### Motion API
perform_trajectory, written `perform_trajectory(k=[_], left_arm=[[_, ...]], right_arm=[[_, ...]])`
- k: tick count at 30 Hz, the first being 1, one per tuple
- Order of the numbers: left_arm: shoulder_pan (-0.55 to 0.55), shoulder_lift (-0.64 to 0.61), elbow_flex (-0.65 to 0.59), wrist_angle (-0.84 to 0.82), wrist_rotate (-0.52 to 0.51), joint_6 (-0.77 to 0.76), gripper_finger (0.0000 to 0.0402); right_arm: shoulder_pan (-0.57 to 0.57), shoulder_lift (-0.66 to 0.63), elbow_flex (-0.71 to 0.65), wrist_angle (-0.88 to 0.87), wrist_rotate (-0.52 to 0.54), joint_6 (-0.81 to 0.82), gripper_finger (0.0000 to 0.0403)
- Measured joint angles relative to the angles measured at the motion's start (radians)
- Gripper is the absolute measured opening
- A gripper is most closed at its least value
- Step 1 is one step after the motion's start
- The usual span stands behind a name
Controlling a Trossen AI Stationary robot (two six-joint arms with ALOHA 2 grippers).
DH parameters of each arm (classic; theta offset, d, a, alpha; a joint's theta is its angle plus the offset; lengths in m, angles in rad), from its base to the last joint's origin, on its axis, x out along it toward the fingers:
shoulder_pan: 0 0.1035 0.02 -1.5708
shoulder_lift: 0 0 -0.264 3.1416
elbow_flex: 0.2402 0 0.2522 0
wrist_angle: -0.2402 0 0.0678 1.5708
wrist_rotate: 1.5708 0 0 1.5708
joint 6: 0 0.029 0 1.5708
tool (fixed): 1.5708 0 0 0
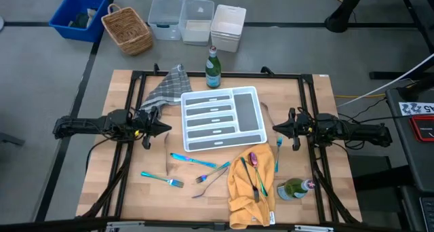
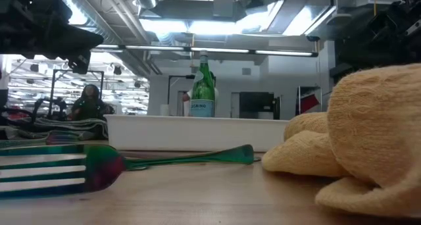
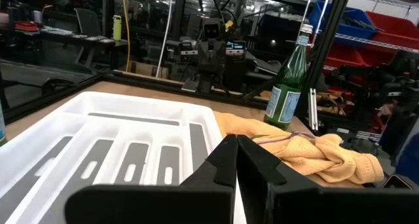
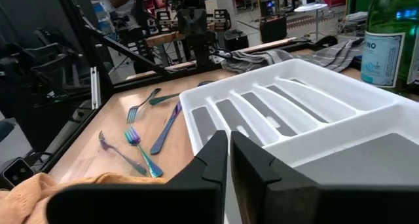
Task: Sort silverware
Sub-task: Put the fork in the silverware tray
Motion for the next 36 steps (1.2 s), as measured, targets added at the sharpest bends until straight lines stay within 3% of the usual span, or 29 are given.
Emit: perform_trajectory(k=[6,13,16,21,24,32,36], left_arm=[[0.0,0.0,0.0,0.0,0.0,0.0,0.0],[0.0,0.0,0.0,0.0,0.0,0.0,0.0],[0.0,0.0,0.0,0.0,0.0,0.0,0.0],[0.0,0.0,0.0,0.0,0.0,0.001,0.0],[0.0,0.0,0.0,0.0,0.0,0.027,0.0],[0.0,0.0,0.0,0.001,0.0,0.007,0.0],[0.0,0.0,0.0,0.002,0.0,0.004,0.0]], right_arm=[[0.0,0.0,-0.004,0.041,0.009,0.001,0.0024],[0.0,0.0,-0.006,0.27,0.099,0.03,0.0024],[0.0,0.0,-0.006,0.364,0.219,0.069,0.0024],[0.0,0.0,-0.005,0.414,0.54,0.244,0.0024],[0.0,0.008,-0.004,0.414,0.625,0.273,0.0024],[0.0,0.091,-0.001,0.416,0.665,0.418,0.0024],[0.0,0.155,0.05,0.398,0.673,0.415,0.0024]])
